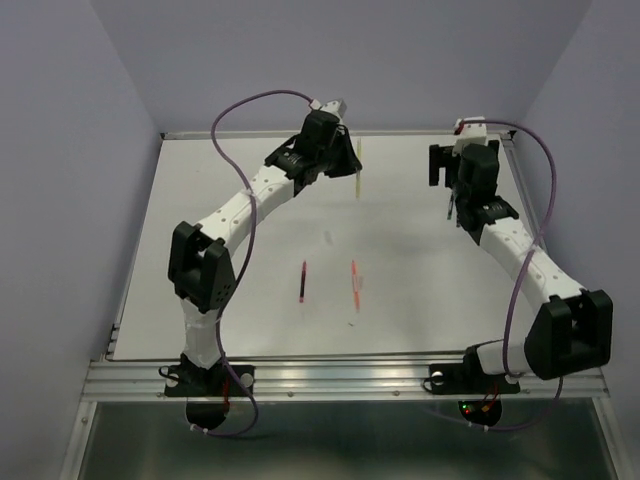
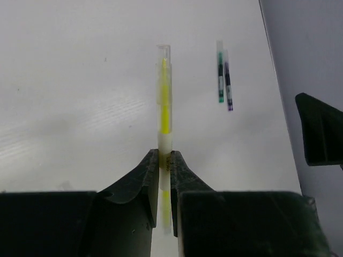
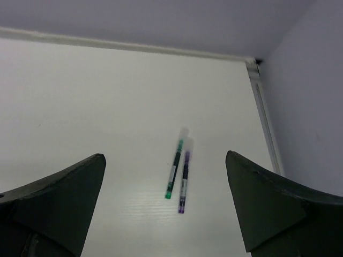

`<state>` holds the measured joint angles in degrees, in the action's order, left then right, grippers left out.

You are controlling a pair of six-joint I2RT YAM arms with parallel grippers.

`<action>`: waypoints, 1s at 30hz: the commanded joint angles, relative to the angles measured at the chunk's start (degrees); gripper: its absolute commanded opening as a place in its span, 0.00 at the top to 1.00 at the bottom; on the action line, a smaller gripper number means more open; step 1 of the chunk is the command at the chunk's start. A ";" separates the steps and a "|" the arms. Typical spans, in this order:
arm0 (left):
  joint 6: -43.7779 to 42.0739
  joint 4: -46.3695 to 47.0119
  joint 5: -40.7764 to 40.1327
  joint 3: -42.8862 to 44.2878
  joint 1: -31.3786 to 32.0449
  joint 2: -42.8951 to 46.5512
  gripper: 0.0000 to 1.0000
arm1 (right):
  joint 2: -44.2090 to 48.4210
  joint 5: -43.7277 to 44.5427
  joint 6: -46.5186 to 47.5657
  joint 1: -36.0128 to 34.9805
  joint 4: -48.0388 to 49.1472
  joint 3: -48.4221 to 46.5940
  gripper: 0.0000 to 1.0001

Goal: Insert the pens into the pen caps

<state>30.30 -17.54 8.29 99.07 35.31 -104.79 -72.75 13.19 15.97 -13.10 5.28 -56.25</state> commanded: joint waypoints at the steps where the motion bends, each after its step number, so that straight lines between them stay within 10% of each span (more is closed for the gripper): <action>1: 3.80 0.23 -4.43 9.98 1.95 -11.18 1.00 | -8.51 30.37 -32.27 2.02 -13.44 -12.09 0.00; 9: 5.81 5.56 4.51 29.42 4.41 -26.68 1.00 | -5.39 19.43 -45.93 6.94 -18.72 -7.31 0.00; 30: 13.38 27.73 14.12 30.15 8.37 -39.97 1.00 | -1.33 12.41 -47.17 7.48 -17.50 -2.72 0.00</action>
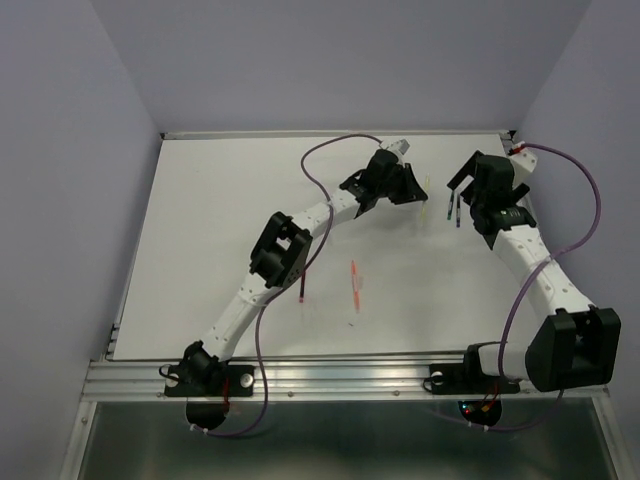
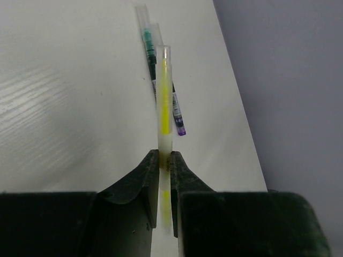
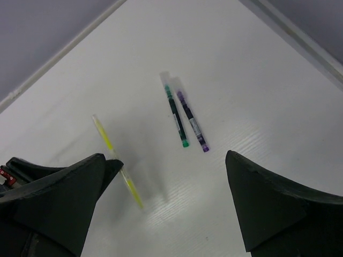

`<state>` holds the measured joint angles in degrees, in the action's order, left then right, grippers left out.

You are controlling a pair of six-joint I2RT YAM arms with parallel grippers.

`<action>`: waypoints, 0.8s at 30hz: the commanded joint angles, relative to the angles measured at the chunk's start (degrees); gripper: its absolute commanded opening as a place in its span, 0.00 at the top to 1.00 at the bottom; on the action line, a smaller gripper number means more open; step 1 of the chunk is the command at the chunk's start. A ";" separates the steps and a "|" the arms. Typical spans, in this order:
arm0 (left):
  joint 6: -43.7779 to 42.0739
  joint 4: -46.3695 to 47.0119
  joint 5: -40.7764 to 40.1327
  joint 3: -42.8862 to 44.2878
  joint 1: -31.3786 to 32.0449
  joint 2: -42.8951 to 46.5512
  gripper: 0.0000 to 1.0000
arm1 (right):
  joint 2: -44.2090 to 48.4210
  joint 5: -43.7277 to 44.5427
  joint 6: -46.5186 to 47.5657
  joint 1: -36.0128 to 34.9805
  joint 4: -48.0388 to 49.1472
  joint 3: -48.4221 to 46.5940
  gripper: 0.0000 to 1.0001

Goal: Insert the pens into the pen caps

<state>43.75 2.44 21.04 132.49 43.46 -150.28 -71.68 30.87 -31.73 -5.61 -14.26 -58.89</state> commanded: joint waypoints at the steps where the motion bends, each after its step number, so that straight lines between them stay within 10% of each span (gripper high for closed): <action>1: -0.85 8.11 0.94 -4.33 0.31 6.48 1.00 | -3.02 -9.65 0.44 -0.02 2.48 -0.17 0.00; 14: -2.44 13.64 4.80 -15.23 0.83 14.04 1.00 | -14.97 -26.22 5.18 1.56 15.67 -1.66 0.17; 24: -2.61 13.91 5.94 -16.12 0.92 15.45 1.00 | -18.50 -30.17 6.85 1.56 17.51 -2.10 0.60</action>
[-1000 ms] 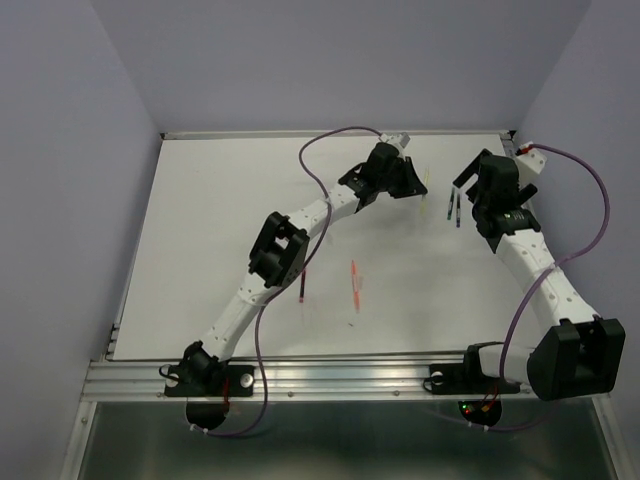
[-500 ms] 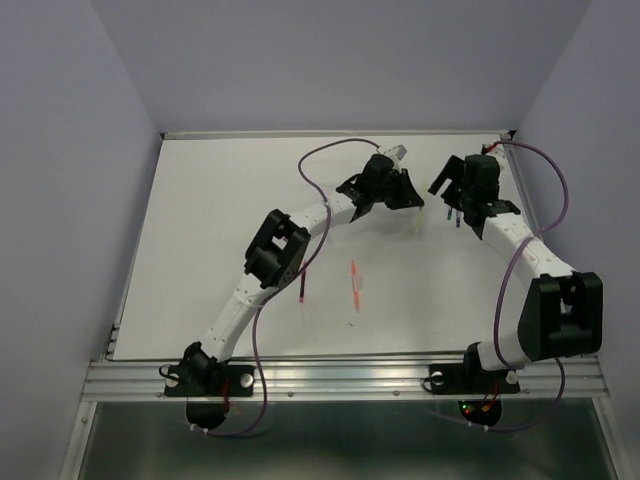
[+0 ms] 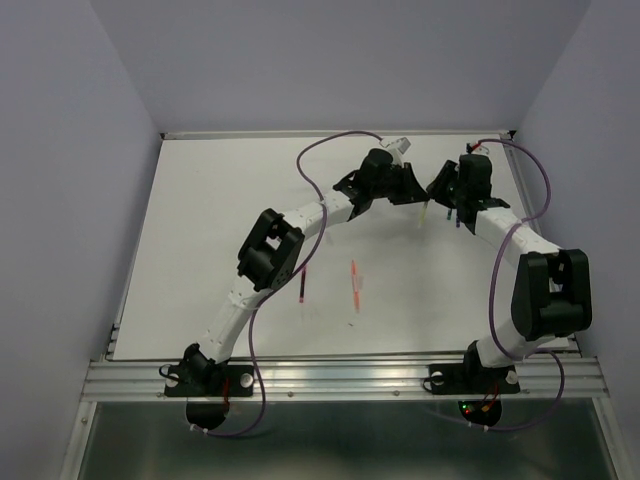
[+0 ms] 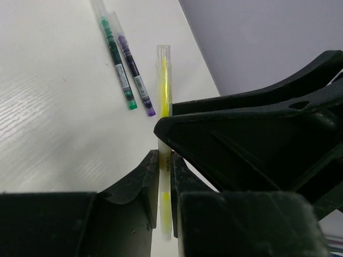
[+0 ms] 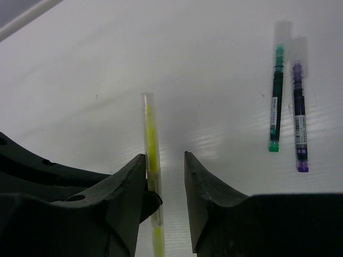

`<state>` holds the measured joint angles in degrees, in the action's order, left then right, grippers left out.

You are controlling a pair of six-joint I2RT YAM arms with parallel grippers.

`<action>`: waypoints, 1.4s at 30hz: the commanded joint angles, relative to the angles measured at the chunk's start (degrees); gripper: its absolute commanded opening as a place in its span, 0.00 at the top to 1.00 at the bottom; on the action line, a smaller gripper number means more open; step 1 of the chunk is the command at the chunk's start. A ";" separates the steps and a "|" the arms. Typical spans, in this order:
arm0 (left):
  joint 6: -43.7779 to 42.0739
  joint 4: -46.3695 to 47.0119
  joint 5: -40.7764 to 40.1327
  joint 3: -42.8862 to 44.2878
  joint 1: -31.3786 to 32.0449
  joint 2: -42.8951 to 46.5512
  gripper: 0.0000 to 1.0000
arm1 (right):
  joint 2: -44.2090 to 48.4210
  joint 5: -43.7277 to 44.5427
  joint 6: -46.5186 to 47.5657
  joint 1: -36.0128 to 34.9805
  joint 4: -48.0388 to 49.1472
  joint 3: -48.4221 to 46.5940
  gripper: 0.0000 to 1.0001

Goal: Insert the pens into the pen caps

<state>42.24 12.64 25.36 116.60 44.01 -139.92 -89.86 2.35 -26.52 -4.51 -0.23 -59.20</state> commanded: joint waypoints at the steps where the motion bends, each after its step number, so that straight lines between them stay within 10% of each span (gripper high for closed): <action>1: -1.19 3.70 1.88 -0.23 0.38 5.09 1.00 | -0.22 -1.73 1.91 0.47 4.00 -1.62 0.60; 14: -2.24 3.19 1.71 -0.85 0.46 7.11 1.00 | -1.01 -5.43 1.73 0.47 4.19 -2.58 0.95; 22: -4.80 -1.83 0.21 -4.62 -0.33 11.77 0.25 | -1.62 2.12 6.22 0.47 0.68 -6.27 0.99; 30: -8.57 -8.93 -5.40 -20.42 -2.96 27.14 0.01 | -12.60 8.10 13.78 1.61 -12.24 -19.61 0.99; 42: -10.17 -21.97 -23.52 -42.57 -6.92 44.90 0.01 | -30.00 14.43 15.45 2.67 -18.49 -34.49 0.95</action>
<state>32.21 -6.17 7.14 79.33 37.76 -99.18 -118.19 12.93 -12.62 -2.33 -16.27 -89.01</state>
